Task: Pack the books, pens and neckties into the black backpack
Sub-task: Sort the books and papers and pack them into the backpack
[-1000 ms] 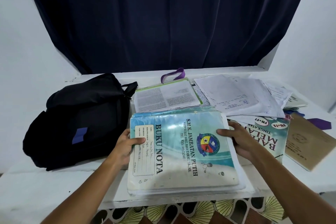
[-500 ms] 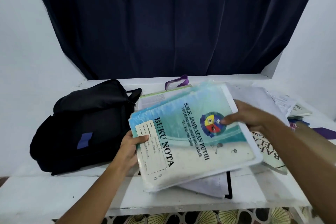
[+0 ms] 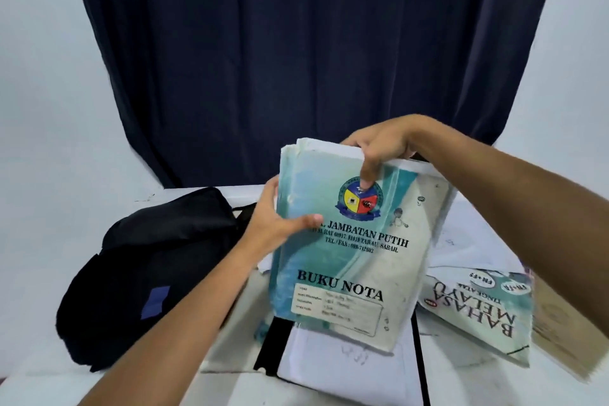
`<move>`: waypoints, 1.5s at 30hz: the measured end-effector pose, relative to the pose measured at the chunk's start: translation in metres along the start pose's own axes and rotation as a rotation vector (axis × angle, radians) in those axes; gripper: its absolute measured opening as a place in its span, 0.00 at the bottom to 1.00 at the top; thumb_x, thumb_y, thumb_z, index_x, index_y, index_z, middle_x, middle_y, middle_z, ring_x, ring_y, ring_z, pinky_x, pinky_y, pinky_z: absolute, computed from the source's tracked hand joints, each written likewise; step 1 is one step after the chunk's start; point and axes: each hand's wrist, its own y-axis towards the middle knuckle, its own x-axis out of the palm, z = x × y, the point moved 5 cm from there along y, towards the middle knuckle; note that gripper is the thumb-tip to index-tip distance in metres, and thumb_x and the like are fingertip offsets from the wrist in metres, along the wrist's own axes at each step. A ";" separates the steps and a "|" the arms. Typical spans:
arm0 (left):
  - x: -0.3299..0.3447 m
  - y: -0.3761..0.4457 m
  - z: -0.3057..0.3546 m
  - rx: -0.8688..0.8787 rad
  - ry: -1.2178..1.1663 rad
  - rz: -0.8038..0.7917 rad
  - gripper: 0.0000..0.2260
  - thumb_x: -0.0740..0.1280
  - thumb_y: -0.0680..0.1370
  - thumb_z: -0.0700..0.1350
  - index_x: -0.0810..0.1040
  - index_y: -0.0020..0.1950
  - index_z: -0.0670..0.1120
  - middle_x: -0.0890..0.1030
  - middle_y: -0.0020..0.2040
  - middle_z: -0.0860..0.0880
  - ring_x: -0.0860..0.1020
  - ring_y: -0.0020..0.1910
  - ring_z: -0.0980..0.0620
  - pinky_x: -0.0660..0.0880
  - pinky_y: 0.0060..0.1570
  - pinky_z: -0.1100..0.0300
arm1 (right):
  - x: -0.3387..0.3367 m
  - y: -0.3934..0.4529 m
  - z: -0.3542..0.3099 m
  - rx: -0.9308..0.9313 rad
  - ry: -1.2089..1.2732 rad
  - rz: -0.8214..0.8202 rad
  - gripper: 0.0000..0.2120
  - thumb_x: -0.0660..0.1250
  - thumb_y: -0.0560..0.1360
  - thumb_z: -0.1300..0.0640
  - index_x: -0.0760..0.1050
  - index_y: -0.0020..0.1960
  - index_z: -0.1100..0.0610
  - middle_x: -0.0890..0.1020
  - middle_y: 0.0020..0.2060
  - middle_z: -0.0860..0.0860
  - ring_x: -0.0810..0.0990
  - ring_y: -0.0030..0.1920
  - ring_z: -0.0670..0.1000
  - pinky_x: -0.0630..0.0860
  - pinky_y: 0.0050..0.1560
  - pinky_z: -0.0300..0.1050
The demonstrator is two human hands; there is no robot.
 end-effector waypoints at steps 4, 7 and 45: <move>0.005 0.011 -0.019 -0.147 -0.165 -0.141 0.44 0.86 0.50 0.54 0.77 0.61 0.37 0.84 0.54 0.40 0.83 0.53 0.41 0.81 0.49 0.45 | 0.020 0.013 -0.004 0.079 -0.097 -0.037 0.17 0.71 0.71 0.72 0.77 0.58 0.62 0.85 0.51 0.60 0.85 0.50 0.60 0.84 0.44 0.52; 0.008 0.003 -0.039 -0.168 -0.217 -0.144 0.40 0.85 0.53 0.50 0.78 0.60 0.36 0.84 0.54 0.38 0.83 0.53 0.37 0.80 0.51 0.40 | 0.032 0.021 0.002 0.085 -0.151 -0.041 0.19 0.73 0.70 0.70 0.76 0.59 0.62 0.85 0.50 0.58 0.85 0.48 0.59 0.82 0.50 0.57; 0.022 -0.017 -0.057 -0.120 -0.316 -0.018 0.23 0.77 0.59 0.33 0.79 0.53 0.39 0.85 0.46 0.43 0.84 0.46 0.44 0.82 0.42 0.54 | 0.148 -0.012 0.137 -0.421 1.112 0.820 0.18 0.77 0.60 0.64 0.77 0.49 0.62 0.85 0.40 0.53 0.85 0.42 0.54 0.82 0.38 0.46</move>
